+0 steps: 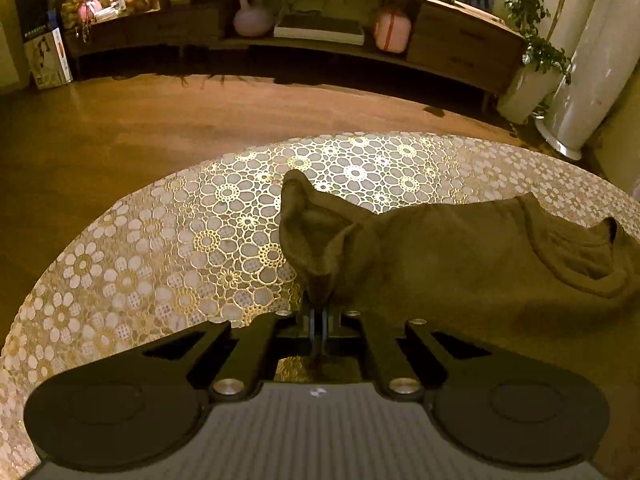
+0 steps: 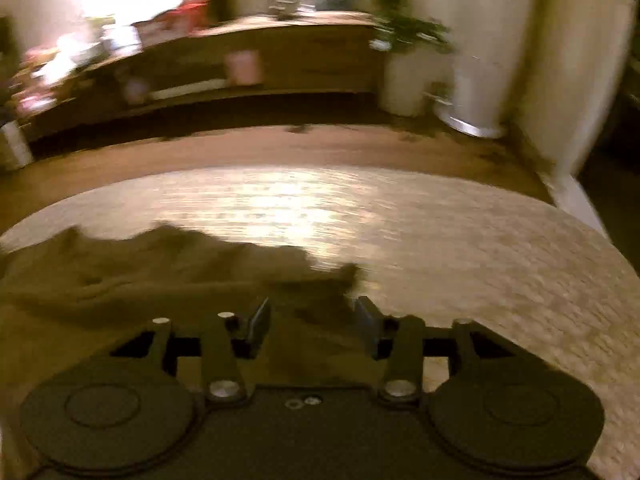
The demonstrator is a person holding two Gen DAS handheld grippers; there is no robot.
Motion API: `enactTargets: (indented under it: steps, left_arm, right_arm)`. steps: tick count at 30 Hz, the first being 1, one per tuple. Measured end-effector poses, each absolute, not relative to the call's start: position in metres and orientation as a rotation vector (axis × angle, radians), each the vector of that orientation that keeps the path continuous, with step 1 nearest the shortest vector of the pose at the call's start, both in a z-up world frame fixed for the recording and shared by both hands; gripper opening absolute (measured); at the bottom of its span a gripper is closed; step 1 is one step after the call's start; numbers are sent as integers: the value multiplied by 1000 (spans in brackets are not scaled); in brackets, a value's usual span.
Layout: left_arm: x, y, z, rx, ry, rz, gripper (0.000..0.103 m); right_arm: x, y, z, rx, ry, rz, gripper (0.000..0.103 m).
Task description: Fold clothes
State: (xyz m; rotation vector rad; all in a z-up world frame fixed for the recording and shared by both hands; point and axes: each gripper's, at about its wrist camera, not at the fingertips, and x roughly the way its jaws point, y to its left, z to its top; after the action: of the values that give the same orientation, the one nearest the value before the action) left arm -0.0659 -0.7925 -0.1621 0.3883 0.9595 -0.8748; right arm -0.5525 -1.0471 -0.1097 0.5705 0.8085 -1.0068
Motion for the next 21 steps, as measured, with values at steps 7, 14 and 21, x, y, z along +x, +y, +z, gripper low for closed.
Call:
enactTargets:
  steps: [7, 14, 21]
  left_arm:
    - [-67, -794, -164, 401, 961, -863, 2]
    - [-71, -795, -166, 417, 955, -861, 2]
    - [-73, -796, -168, 429, 951, -859, 2]
  right_arm:
    - [-583, -1061, -161, 678, 860, -1103, 103]
    - [-567, -1054, -172, 594, 946, -1068, 103]
    - [-554, -1056, -183, 470, 1012, -1087, 103]
